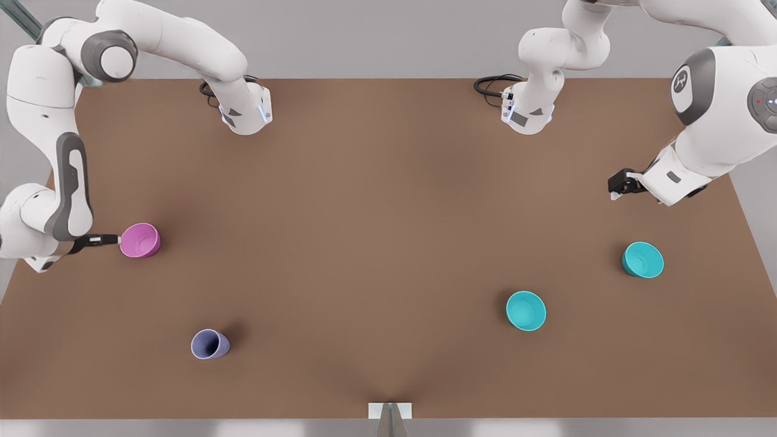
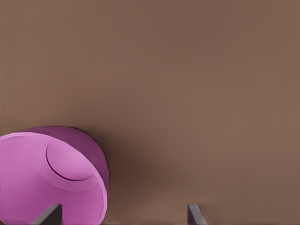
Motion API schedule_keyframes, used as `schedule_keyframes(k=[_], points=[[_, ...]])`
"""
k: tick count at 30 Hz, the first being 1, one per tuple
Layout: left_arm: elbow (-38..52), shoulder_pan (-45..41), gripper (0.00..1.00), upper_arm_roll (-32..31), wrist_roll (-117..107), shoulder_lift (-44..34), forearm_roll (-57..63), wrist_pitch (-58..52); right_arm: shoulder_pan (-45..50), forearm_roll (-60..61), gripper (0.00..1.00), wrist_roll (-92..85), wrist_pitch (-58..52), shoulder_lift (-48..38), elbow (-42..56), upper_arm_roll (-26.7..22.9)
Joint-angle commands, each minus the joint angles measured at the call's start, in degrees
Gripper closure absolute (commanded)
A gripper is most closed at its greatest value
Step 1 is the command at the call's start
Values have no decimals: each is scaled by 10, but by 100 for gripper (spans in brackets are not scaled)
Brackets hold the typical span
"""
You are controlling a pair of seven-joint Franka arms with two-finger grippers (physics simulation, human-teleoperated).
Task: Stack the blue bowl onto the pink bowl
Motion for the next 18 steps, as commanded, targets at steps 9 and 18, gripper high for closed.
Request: schedule_keyframes(k=[9, 18], points=[[0, 0, 0, 3, -1, 1, 0, 0, 5, 11, 0, -118, 57, 20, -37, 3], [1, -1, 0, 9, 1, 3, 0, -12, 6, 19, 41, -117, 62, 34, -36, 4]])
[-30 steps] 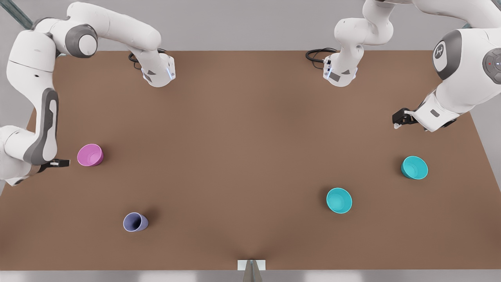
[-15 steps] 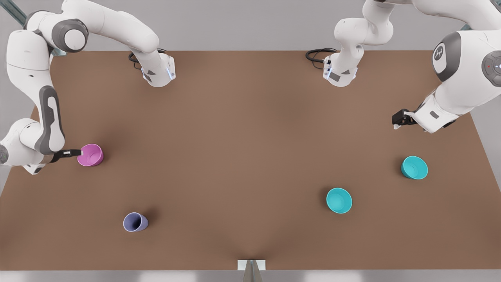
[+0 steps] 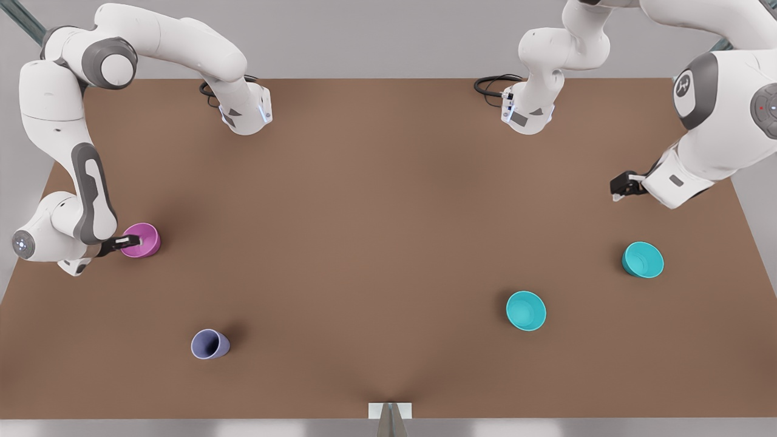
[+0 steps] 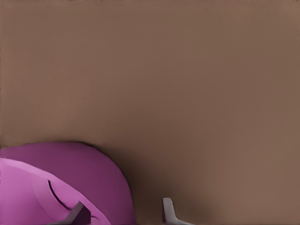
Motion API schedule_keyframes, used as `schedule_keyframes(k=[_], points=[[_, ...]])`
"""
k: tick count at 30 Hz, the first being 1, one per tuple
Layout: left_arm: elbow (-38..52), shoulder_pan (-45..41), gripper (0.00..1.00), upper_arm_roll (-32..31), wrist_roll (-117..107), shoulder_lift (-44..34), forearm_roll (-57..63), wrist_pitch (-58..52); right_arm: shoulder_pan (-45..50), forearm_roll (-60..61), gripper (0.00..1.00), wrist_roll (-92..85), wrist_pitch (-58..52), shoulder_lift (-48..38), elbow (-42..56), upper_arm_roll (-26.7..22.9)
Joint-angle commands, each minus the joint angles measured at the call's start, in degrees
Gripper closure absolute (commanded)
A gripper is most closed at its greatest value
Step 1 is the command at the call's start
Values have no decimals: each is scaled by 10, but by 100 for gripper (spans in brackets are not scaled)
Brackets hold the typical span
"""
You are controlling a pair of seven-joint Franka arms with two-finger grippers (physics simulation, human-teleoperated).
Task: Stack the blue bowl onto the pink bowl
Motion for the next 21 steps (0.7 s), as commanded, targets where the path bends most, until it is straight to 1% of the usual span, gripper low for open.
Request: schedule_keyframes(k=[1, 3, 4, 7, 9, 12, 13, 14, 15, 16, 17, 20, 21], points=[[0, 0, 0, 3, 3, 1, -1, -5, 0, 0, 43, -42, 0, -1, 1, 1], [0, 0, 0, 7, 2, 4, -1, -3, -2, 17, 49, -36, -24, -5, 5, 12], [0, 0, 0, 7, 2, 4, -1, -3, -2, 21, 55, -36, -29, -6, 6, 13], [-1, 0, 0, 7, 2, 4, -1, -6, -3, 21, 79, -44, -30, -6, 7, 19], [0, 0, 0, 7, 2, 4, -1, -5, -2, 22, 79, -51, -50, -6, 14, 25], [0, -1, 0, 7, 2, 4, 0, -5, -1, 35, 79, -41, -118, -20, 38, 76], [-1, -1, 0, 7, 1, 4, 0, -6, -1, 36, 79, -33, -138, -27, 41, 105], [0, -1, 0, 7, 1, 4, 0, -6, -1, 36, 79, 6, -155, -28, 43, 144], [0, 0, 0, 7, 1, 4, 0, -6, 1, 36, 79, 60, -164, -27, 42, 200], [0, -1, 0, 7, 0, 4, 0, -5, 19, 35, 79, 124, -162, -25, 42, 239], [0, 0, 0, 7, 0, 5, 0, -5, 72, 35, 79, 170, -156, -25, 53, 241], [0, 0, 0, 7, -2, 6, 0, -6, 286, 36, 79, 399, -151, -17, 135, 240], [0, 0, 0, 7, -3, 6, 0, -6, 319, 37, 79, 464, -137, 1, 140, 240]])
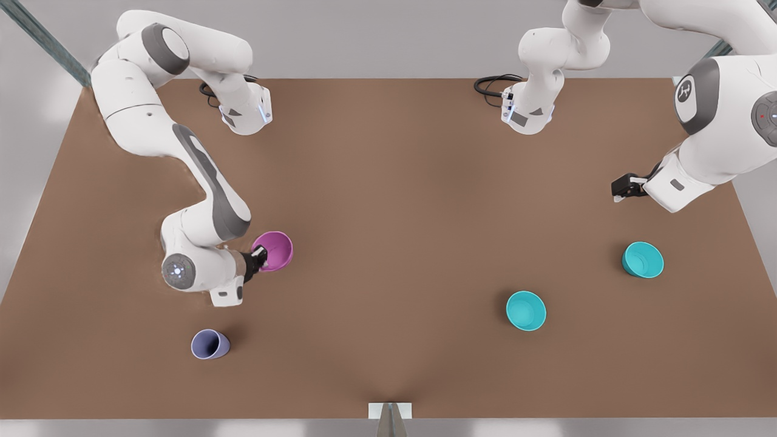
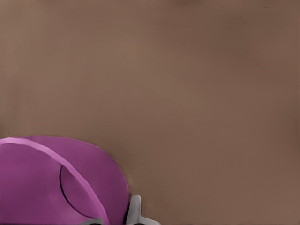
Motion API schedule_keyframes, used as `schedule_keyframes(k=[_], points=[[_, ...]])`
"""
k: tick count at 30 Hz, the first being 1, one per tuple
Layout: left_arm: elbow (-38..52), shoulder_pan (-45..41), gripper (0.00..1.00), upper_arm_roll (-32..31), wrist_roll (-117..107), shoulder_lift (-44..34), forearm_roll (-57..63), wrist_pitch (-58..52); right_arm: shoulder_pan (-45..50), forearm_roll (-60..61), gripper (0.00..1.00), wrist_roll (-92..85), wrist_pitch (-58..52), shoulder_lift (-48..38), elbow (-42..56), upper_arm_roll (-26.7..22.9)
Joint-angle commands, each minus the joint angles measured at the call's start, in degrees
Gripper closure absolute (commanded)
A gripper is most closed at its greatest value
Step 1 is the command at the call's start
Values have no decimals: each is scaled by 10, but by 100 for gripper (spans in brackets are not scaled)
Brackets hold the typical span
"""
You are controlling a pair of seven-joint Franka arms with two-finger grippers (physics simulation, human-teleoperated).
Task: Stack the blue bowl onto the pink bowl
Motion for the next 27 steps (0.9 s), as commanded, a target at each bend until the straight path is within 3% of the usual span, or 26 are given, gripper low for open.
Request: schedule_keyframes(k=[1, 6, 8, 10, 14, 15, 16, 17, 19, 22, 25, 27], points=[[0, 0, 0, 0, -3, -1, 0, -1, 58, 1, 79, 442, 34, 20, 14, 1], [0, 0, 0, 0, -3, -1, 0, 3, 193, 44, 79, 774, 183, 102, 57, -1], [0, 0, 0, 0, -3, 0, 1, 3, 211, 42, 79, 779, 233, 138, 67, -3], [0, 0, 0, 0, -3, 0, 1, 1, 270, 43, 79, 790, 240, 153, 92, -59], [-1, 0, 0, 0, -3, 2, 1, 4, 281, 43, 79, 791, 253, 192, 126, -60], [-1, 0, 0, 0, -3, 4, 1, 5, 281, 43, 68, 786, 253, 194, 127, -60], [0, 0, 0, 0, -1, 6, 1, 7, 281, 42, 45, 785, 253, 194, 127, -60], [-1, 1, 0, 0, -2, 10, 1, 7, 281, 40, 0, 780, 253, 196, 128, -60], [-1, 13, 0, 2, 2, 25, -1, 27, 281, 40, 0, 780, 248, 197, 134, -60], [-21, 18, 0, 4, 5, 87, -38, 144, 273, 37, 0, 779, 220, 181, 145, -60], [-13, 17, 0, 3, 9, 178, -71, 248, 170, 41, 0, 664, -49, 134, 213, -55], [22, 17, 0, -3, 17, 245, -88, 299, 75, 32, 0, 486, -157, 122, 227, -60]])
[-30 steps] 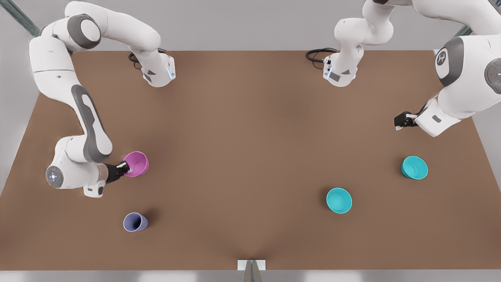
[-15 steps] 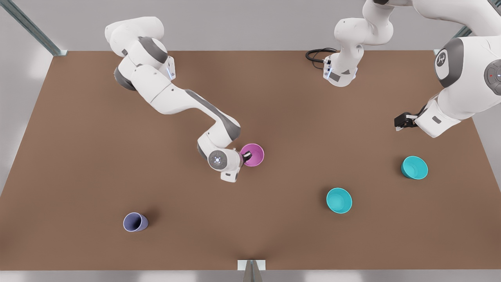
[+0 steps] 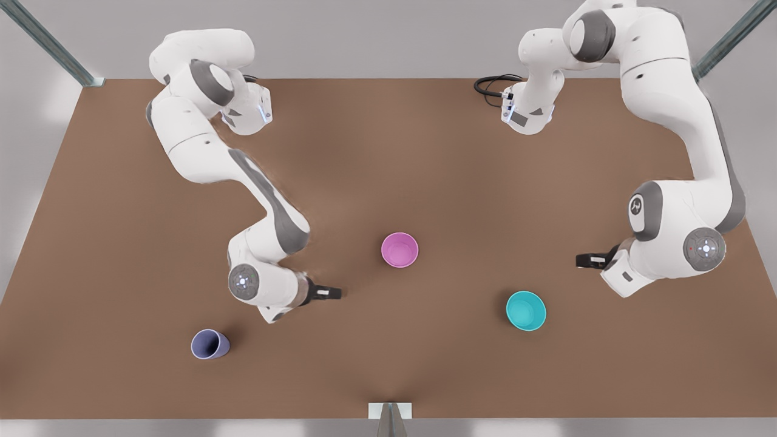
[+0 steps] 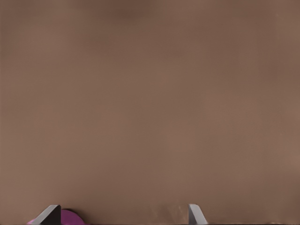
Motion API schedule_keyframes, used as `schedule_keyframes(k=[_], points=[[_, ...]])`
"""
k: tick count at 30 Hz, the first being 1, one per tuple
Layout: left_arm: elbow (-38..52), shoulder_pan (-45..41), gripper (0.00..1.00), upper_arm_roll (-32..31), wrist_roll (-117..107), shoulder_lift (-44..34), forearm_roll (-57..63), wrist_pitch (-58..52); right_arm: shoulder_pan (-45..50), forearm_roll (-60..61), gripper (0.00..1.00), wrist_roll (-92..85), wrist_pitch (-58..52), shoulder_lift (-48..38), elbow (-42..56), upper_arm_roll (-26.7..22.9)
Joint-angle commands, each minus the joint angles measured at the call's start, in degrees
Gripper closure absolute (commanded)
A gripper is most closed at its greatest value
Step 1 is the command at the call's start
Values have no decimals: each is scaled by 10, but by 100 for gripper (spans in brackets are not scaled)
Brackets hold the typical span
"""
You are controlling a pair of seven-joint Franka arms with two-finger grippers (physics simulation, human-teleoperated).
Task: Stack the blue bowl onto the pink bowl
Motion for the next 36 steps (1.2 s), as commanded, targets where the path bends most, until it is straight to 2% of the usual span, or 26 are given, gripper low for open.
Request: schedule_keyframes(k=[1, 4, 7, 8, 9, 10, 11, 18, 23, 24, 25, 26, 27, 29, 31, 36], points=[[6, 0, 0, -3, 39, 36, -29, 144, -56, -53, 0, -145, -244, -9, 8, -3], [4, 0, 0, -3, 39, 94, -99, 192, -132, -166, 0, -330, -315, -112, 31, -1], [2, 6, 0, -7, 40, 136, -101, 259, -151, -166, 0, -365, -381, -220, 30, -2], [-10, 8, 0, -18, 39, 144, -106, 271, -139, -131, 0, -364, -424, -271, 30, -19], [-23, 8, 0, -21, 39, 153, -113, 295, -72, -76, 0, -364, -438, -312, 24, -124], [-23, 8, 0, -21, 39, 156, -114, 294, -27, 9, 0, -360, -431, -357, -22, -219], [-31, 8, 0, -21, 39, 158, -114, 295, -22, 10, 0, -359, -392, -384, -65, -223], [-44, 8, 0, -21, 39, 173, -116, 295, -40, 3, 0, -369, -393, -365, -57, -222], [-44, 8, 0, -22, 30, 178, -167, 297, -34, -18, 0, -373, -389, -368, -53, -220], [-43, 8, 2, -22, 30, 181, -167, 300, -34, -20, 0, -374, -389, -368, -54, -220], [-44, 8, 15, -22, 30, 182, -167, 300, -33, -22, 0, -374, -390, -368, -56, -219], [-43, 8, 17, -24, 30, 183, -167, 300, -33, -22, 0, -374, -390, -368, -56, -219], [-43, 8, 25, -25, 29, 183, -168, 300, -33, -22, 0, -374, -392, -368, -56, -219], [-43, 8, 53, -25, 22, 181, -168, 296, -33, -22, 0, -374, -392, -368, -56, -219], [-43, 8, 71, -25, 7, 178, -168, 290, -33, -24, 0, -388, -392, -368, -56, -219], [-42, 9, 79, -30, 7, 179, -167, 294, -33, -26, 0, -389, -391, -366, -57, -219]])
